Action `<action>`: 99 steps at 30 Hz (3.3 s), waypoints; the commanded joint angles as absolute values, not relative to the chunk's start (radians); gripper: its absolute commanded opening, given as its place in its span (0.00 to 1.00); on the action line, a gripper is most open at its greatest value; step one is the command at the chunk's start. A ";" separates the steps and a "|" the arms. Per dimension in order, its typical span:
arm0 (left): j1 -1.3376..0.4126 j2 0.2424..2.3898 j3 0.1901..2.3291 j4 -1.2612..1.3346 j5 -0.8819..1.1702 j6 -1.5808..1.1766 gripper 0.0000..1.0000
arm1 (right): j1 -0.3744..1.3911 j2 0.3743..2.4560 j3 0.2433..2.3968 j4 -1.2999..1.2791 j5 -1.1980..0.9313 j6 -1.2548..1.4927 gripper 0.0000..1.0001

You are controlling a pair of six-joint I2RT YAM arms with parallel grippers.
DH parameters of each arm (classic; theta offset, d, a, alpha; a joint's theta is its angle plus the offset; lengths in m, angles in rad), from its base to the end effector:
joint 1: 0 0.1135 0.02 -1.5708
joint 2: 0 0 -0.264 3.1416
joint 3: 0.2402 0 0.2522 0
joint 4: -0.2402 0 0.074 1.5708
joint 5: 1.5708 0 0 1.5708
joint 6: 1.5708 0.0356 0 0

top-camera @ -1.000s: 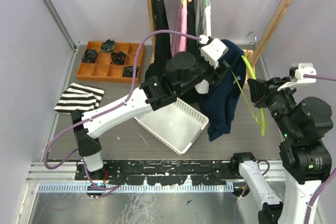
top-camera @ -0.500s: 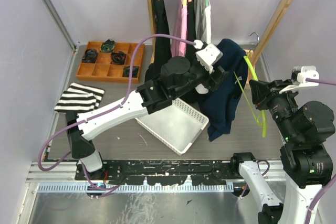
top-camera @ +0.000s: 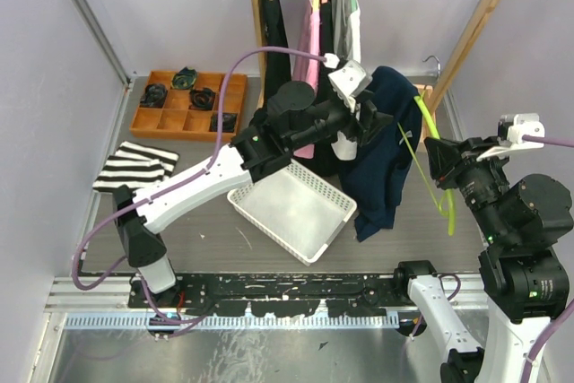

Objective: Remove the t-shirt from the hanger
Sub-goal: Remove the T-shirt from the hanger, then place the hanger on the clothesline.

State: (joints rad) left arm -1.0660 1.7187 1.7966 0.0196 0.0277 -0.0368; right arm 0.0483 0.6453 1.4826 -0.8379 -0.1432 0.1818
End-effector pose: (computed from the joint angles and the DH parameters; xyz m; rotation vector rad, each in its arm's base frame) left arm 0.1962 -0.3572 0.4642 0.7789 1.3297 -0.9082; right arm 0.0375 0.0069 0.4943 -0.0076 1.5789 0.2929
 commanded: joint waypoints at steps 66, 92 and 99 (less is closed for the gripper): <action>-0.977 2.052 2.399 -0.191 -0.144 -0.035 0.00 | 0.045 0.485 1.651 -0.790 -0.062 0.230 0.00; -1.103 1.381 1.849 -0.178 0.004 -0.044 0.00 | 0.044 1.046 1.730 -0.439 0.029 0.204 0.01; -1.103 1.284 1.813 -0.142 0.021 -0.059 0.00 | 0.044 1.167 1.838 -0.419 0.038 0.184 0.01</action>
State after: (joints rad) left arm -1.1023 1.3624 1.8183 -0.2455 -0.0097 -0.0395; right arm 0.0483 1.1427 1.7466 -0.5499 0.0185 0.2108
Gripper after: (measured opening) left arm 0.011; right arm 0.215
